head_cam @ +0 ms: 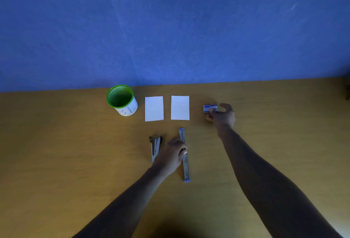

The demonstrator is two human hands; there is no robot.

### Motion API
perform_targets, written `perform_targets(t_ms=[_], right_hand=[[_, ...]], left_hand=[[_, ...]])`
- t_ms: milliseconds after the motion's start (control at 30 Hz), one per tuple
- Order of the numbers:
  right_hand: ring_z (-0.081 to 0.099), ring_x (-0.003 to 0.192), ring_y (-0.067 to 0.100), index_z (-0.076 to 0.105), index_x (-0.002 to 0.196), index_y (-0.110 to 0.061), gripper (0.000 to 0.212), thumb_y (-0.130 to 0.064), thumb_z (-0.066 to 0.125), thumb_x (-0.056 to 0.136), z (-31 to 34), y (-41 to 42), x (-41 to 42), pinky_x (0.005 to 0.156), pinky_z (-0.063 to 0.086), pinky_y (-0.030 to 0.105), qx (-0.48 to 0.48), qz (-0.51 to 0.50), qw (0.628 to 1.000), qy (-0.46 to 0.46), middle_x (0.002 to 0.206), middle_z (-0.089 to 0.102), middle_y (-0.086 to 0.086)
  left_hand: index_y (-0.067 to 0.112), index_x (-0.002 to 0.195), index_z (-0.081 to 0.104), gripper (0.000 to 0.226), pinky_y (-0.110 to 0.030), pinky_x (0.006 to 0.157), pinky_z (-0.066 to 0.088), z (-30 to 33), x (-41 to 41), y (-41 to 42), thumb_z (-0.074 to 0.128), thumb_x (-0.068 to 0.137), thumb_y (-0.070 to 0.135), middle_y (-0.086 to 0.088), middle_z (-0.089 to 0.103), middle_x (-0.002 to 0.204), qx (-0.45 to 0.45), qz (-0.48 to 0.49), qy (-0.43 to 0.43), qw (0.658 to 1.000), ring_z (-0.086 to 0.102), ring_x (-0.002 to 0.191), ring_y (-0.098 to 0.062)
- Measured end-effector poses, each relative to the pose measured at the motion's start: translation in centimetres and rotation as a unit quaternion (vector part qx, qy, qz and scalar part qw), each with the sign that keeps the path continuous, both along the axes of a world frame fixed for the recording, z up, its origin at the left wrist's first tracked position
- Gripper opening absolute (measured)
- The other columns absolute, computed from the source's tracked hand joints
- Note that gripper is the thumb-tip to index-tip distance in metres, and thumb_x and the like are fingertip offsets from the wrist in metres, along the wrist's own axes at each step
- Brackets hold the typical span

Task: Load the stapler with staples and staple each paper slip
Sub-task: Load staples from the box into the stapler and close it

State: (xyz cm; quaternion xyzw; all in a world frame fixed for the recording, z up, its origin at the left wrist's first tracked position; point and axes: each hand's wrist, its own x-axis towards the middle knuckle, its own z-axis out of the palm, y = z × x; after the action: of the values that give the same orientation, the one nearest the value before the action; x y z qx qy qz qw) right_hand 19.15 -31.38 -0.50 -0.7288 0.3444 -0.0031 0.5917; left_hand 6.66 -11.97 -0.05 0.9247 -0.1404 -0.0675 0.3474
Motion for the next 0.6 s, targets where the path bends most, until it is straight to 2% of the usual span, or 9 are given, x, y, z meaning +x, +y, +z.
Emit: perform_targets(t_ms=[133,233,300,367,500,600], right_hand=[[0.068,0.046,0.016,0.06,0.122,-0.016,0.036,-0.018,0.073,0.088,0.1,-0.4,0.5,0.043,0.056,0.026,-0.035,0.023,0.999,0.031,0.082,0.071,0.009],[0.067,0.045,0.015,0.055,0.125,-0.02,0.042,-0.023,0.074,0.087,0.1,-0.5,0.0,0.041,0.054,0.024,-0.033,0.01,0.999,0.03,0.088,0.072,0.013],[0.068,0.05,0.017,0.052,0.128,-0.022,0.046,-0.032,0.073,0.088,0.3,-0.3,-0.7,0.051,0.058,0.031,-0.04,-0.008,0.999,0.032,0.08,0.07,0.007],[0.069,0.063,0.025,0.056,0.123,-0.018,0.04,-0.039,0.068,0.09,0.2,0.1,-1.8,0.063,0.058,0.037,-0.058,-0.016,0.998,0.036,0.076,0.071,0.007],[0.067,0.077,0.028,0.071,0.103,-0.014,0.019,-0.029,0.061,0.094,-0.3,2.0,-5.5,0.066,0.049,0.032,-0.065,0.052,0.996,0.023,0.083,0.073,0.009],[0.064,0.07,0.023,0.073,0.095,-0.013,0.023,-0.033,0.062,0.094,-0.8,3.7,-8.8,0.061,0.045,0.027,-0.067,0.123,0.99,0.035,0.076,0.071,0.006]], left_hand=[[0.005,0.097,0.067,0.014,-0.024,0.072,0.048,0.1,-0.1,-0.1,0.06,0.093,0.016,-0.005,0.063,0.101,0.011,0.002,-0.005,1.0,0.062,0.084,-0.015],[0.007,0.097,0.068,0.015,-0.02,0.072,0.046,0.2,-0.2,-0.2,0.058,0.095,0.018,-0.004,0.064,0.101,0.018,0.006,-0.009,1.0,0.062,0.084,-0.013],[0.006,0.097,0.068,0.015,-0.018,0.072,0.044,0.2,-0.3,-0.2,0.058,0.095,0.018,-0.004,0.065,0.101,0.015,0.011,-0.007,1.0,0.062,0.085,-0.014],[0.005,0.097,0.069,0.016,-0.017,0.073,0.042,0.2,-0.3,-0.2,0.058,0.095,0.016,-0.006,0.065,0.101,0.009,0.017,-0.001,1.0,0.062,0.087,-0.015],[0.004,0.099,0.068,0.015,-0.02,0.073,0.042,0.6,-0.3,-0.1,0.058,0.095,0.013,-0.008,0.065,0.1,-0.008,0.016,-0.003,1.0,0.062,0.089,-0.018],[0.001,0.098,0.068,0.014,-0.03,0.077,0.049,1.0,-0.6,0.1,0.058,0.093,0.009,-0.012,0.064,0.101,-0.013,-0.006,-0.016,1.0,0.063,0.09,-0.023]])
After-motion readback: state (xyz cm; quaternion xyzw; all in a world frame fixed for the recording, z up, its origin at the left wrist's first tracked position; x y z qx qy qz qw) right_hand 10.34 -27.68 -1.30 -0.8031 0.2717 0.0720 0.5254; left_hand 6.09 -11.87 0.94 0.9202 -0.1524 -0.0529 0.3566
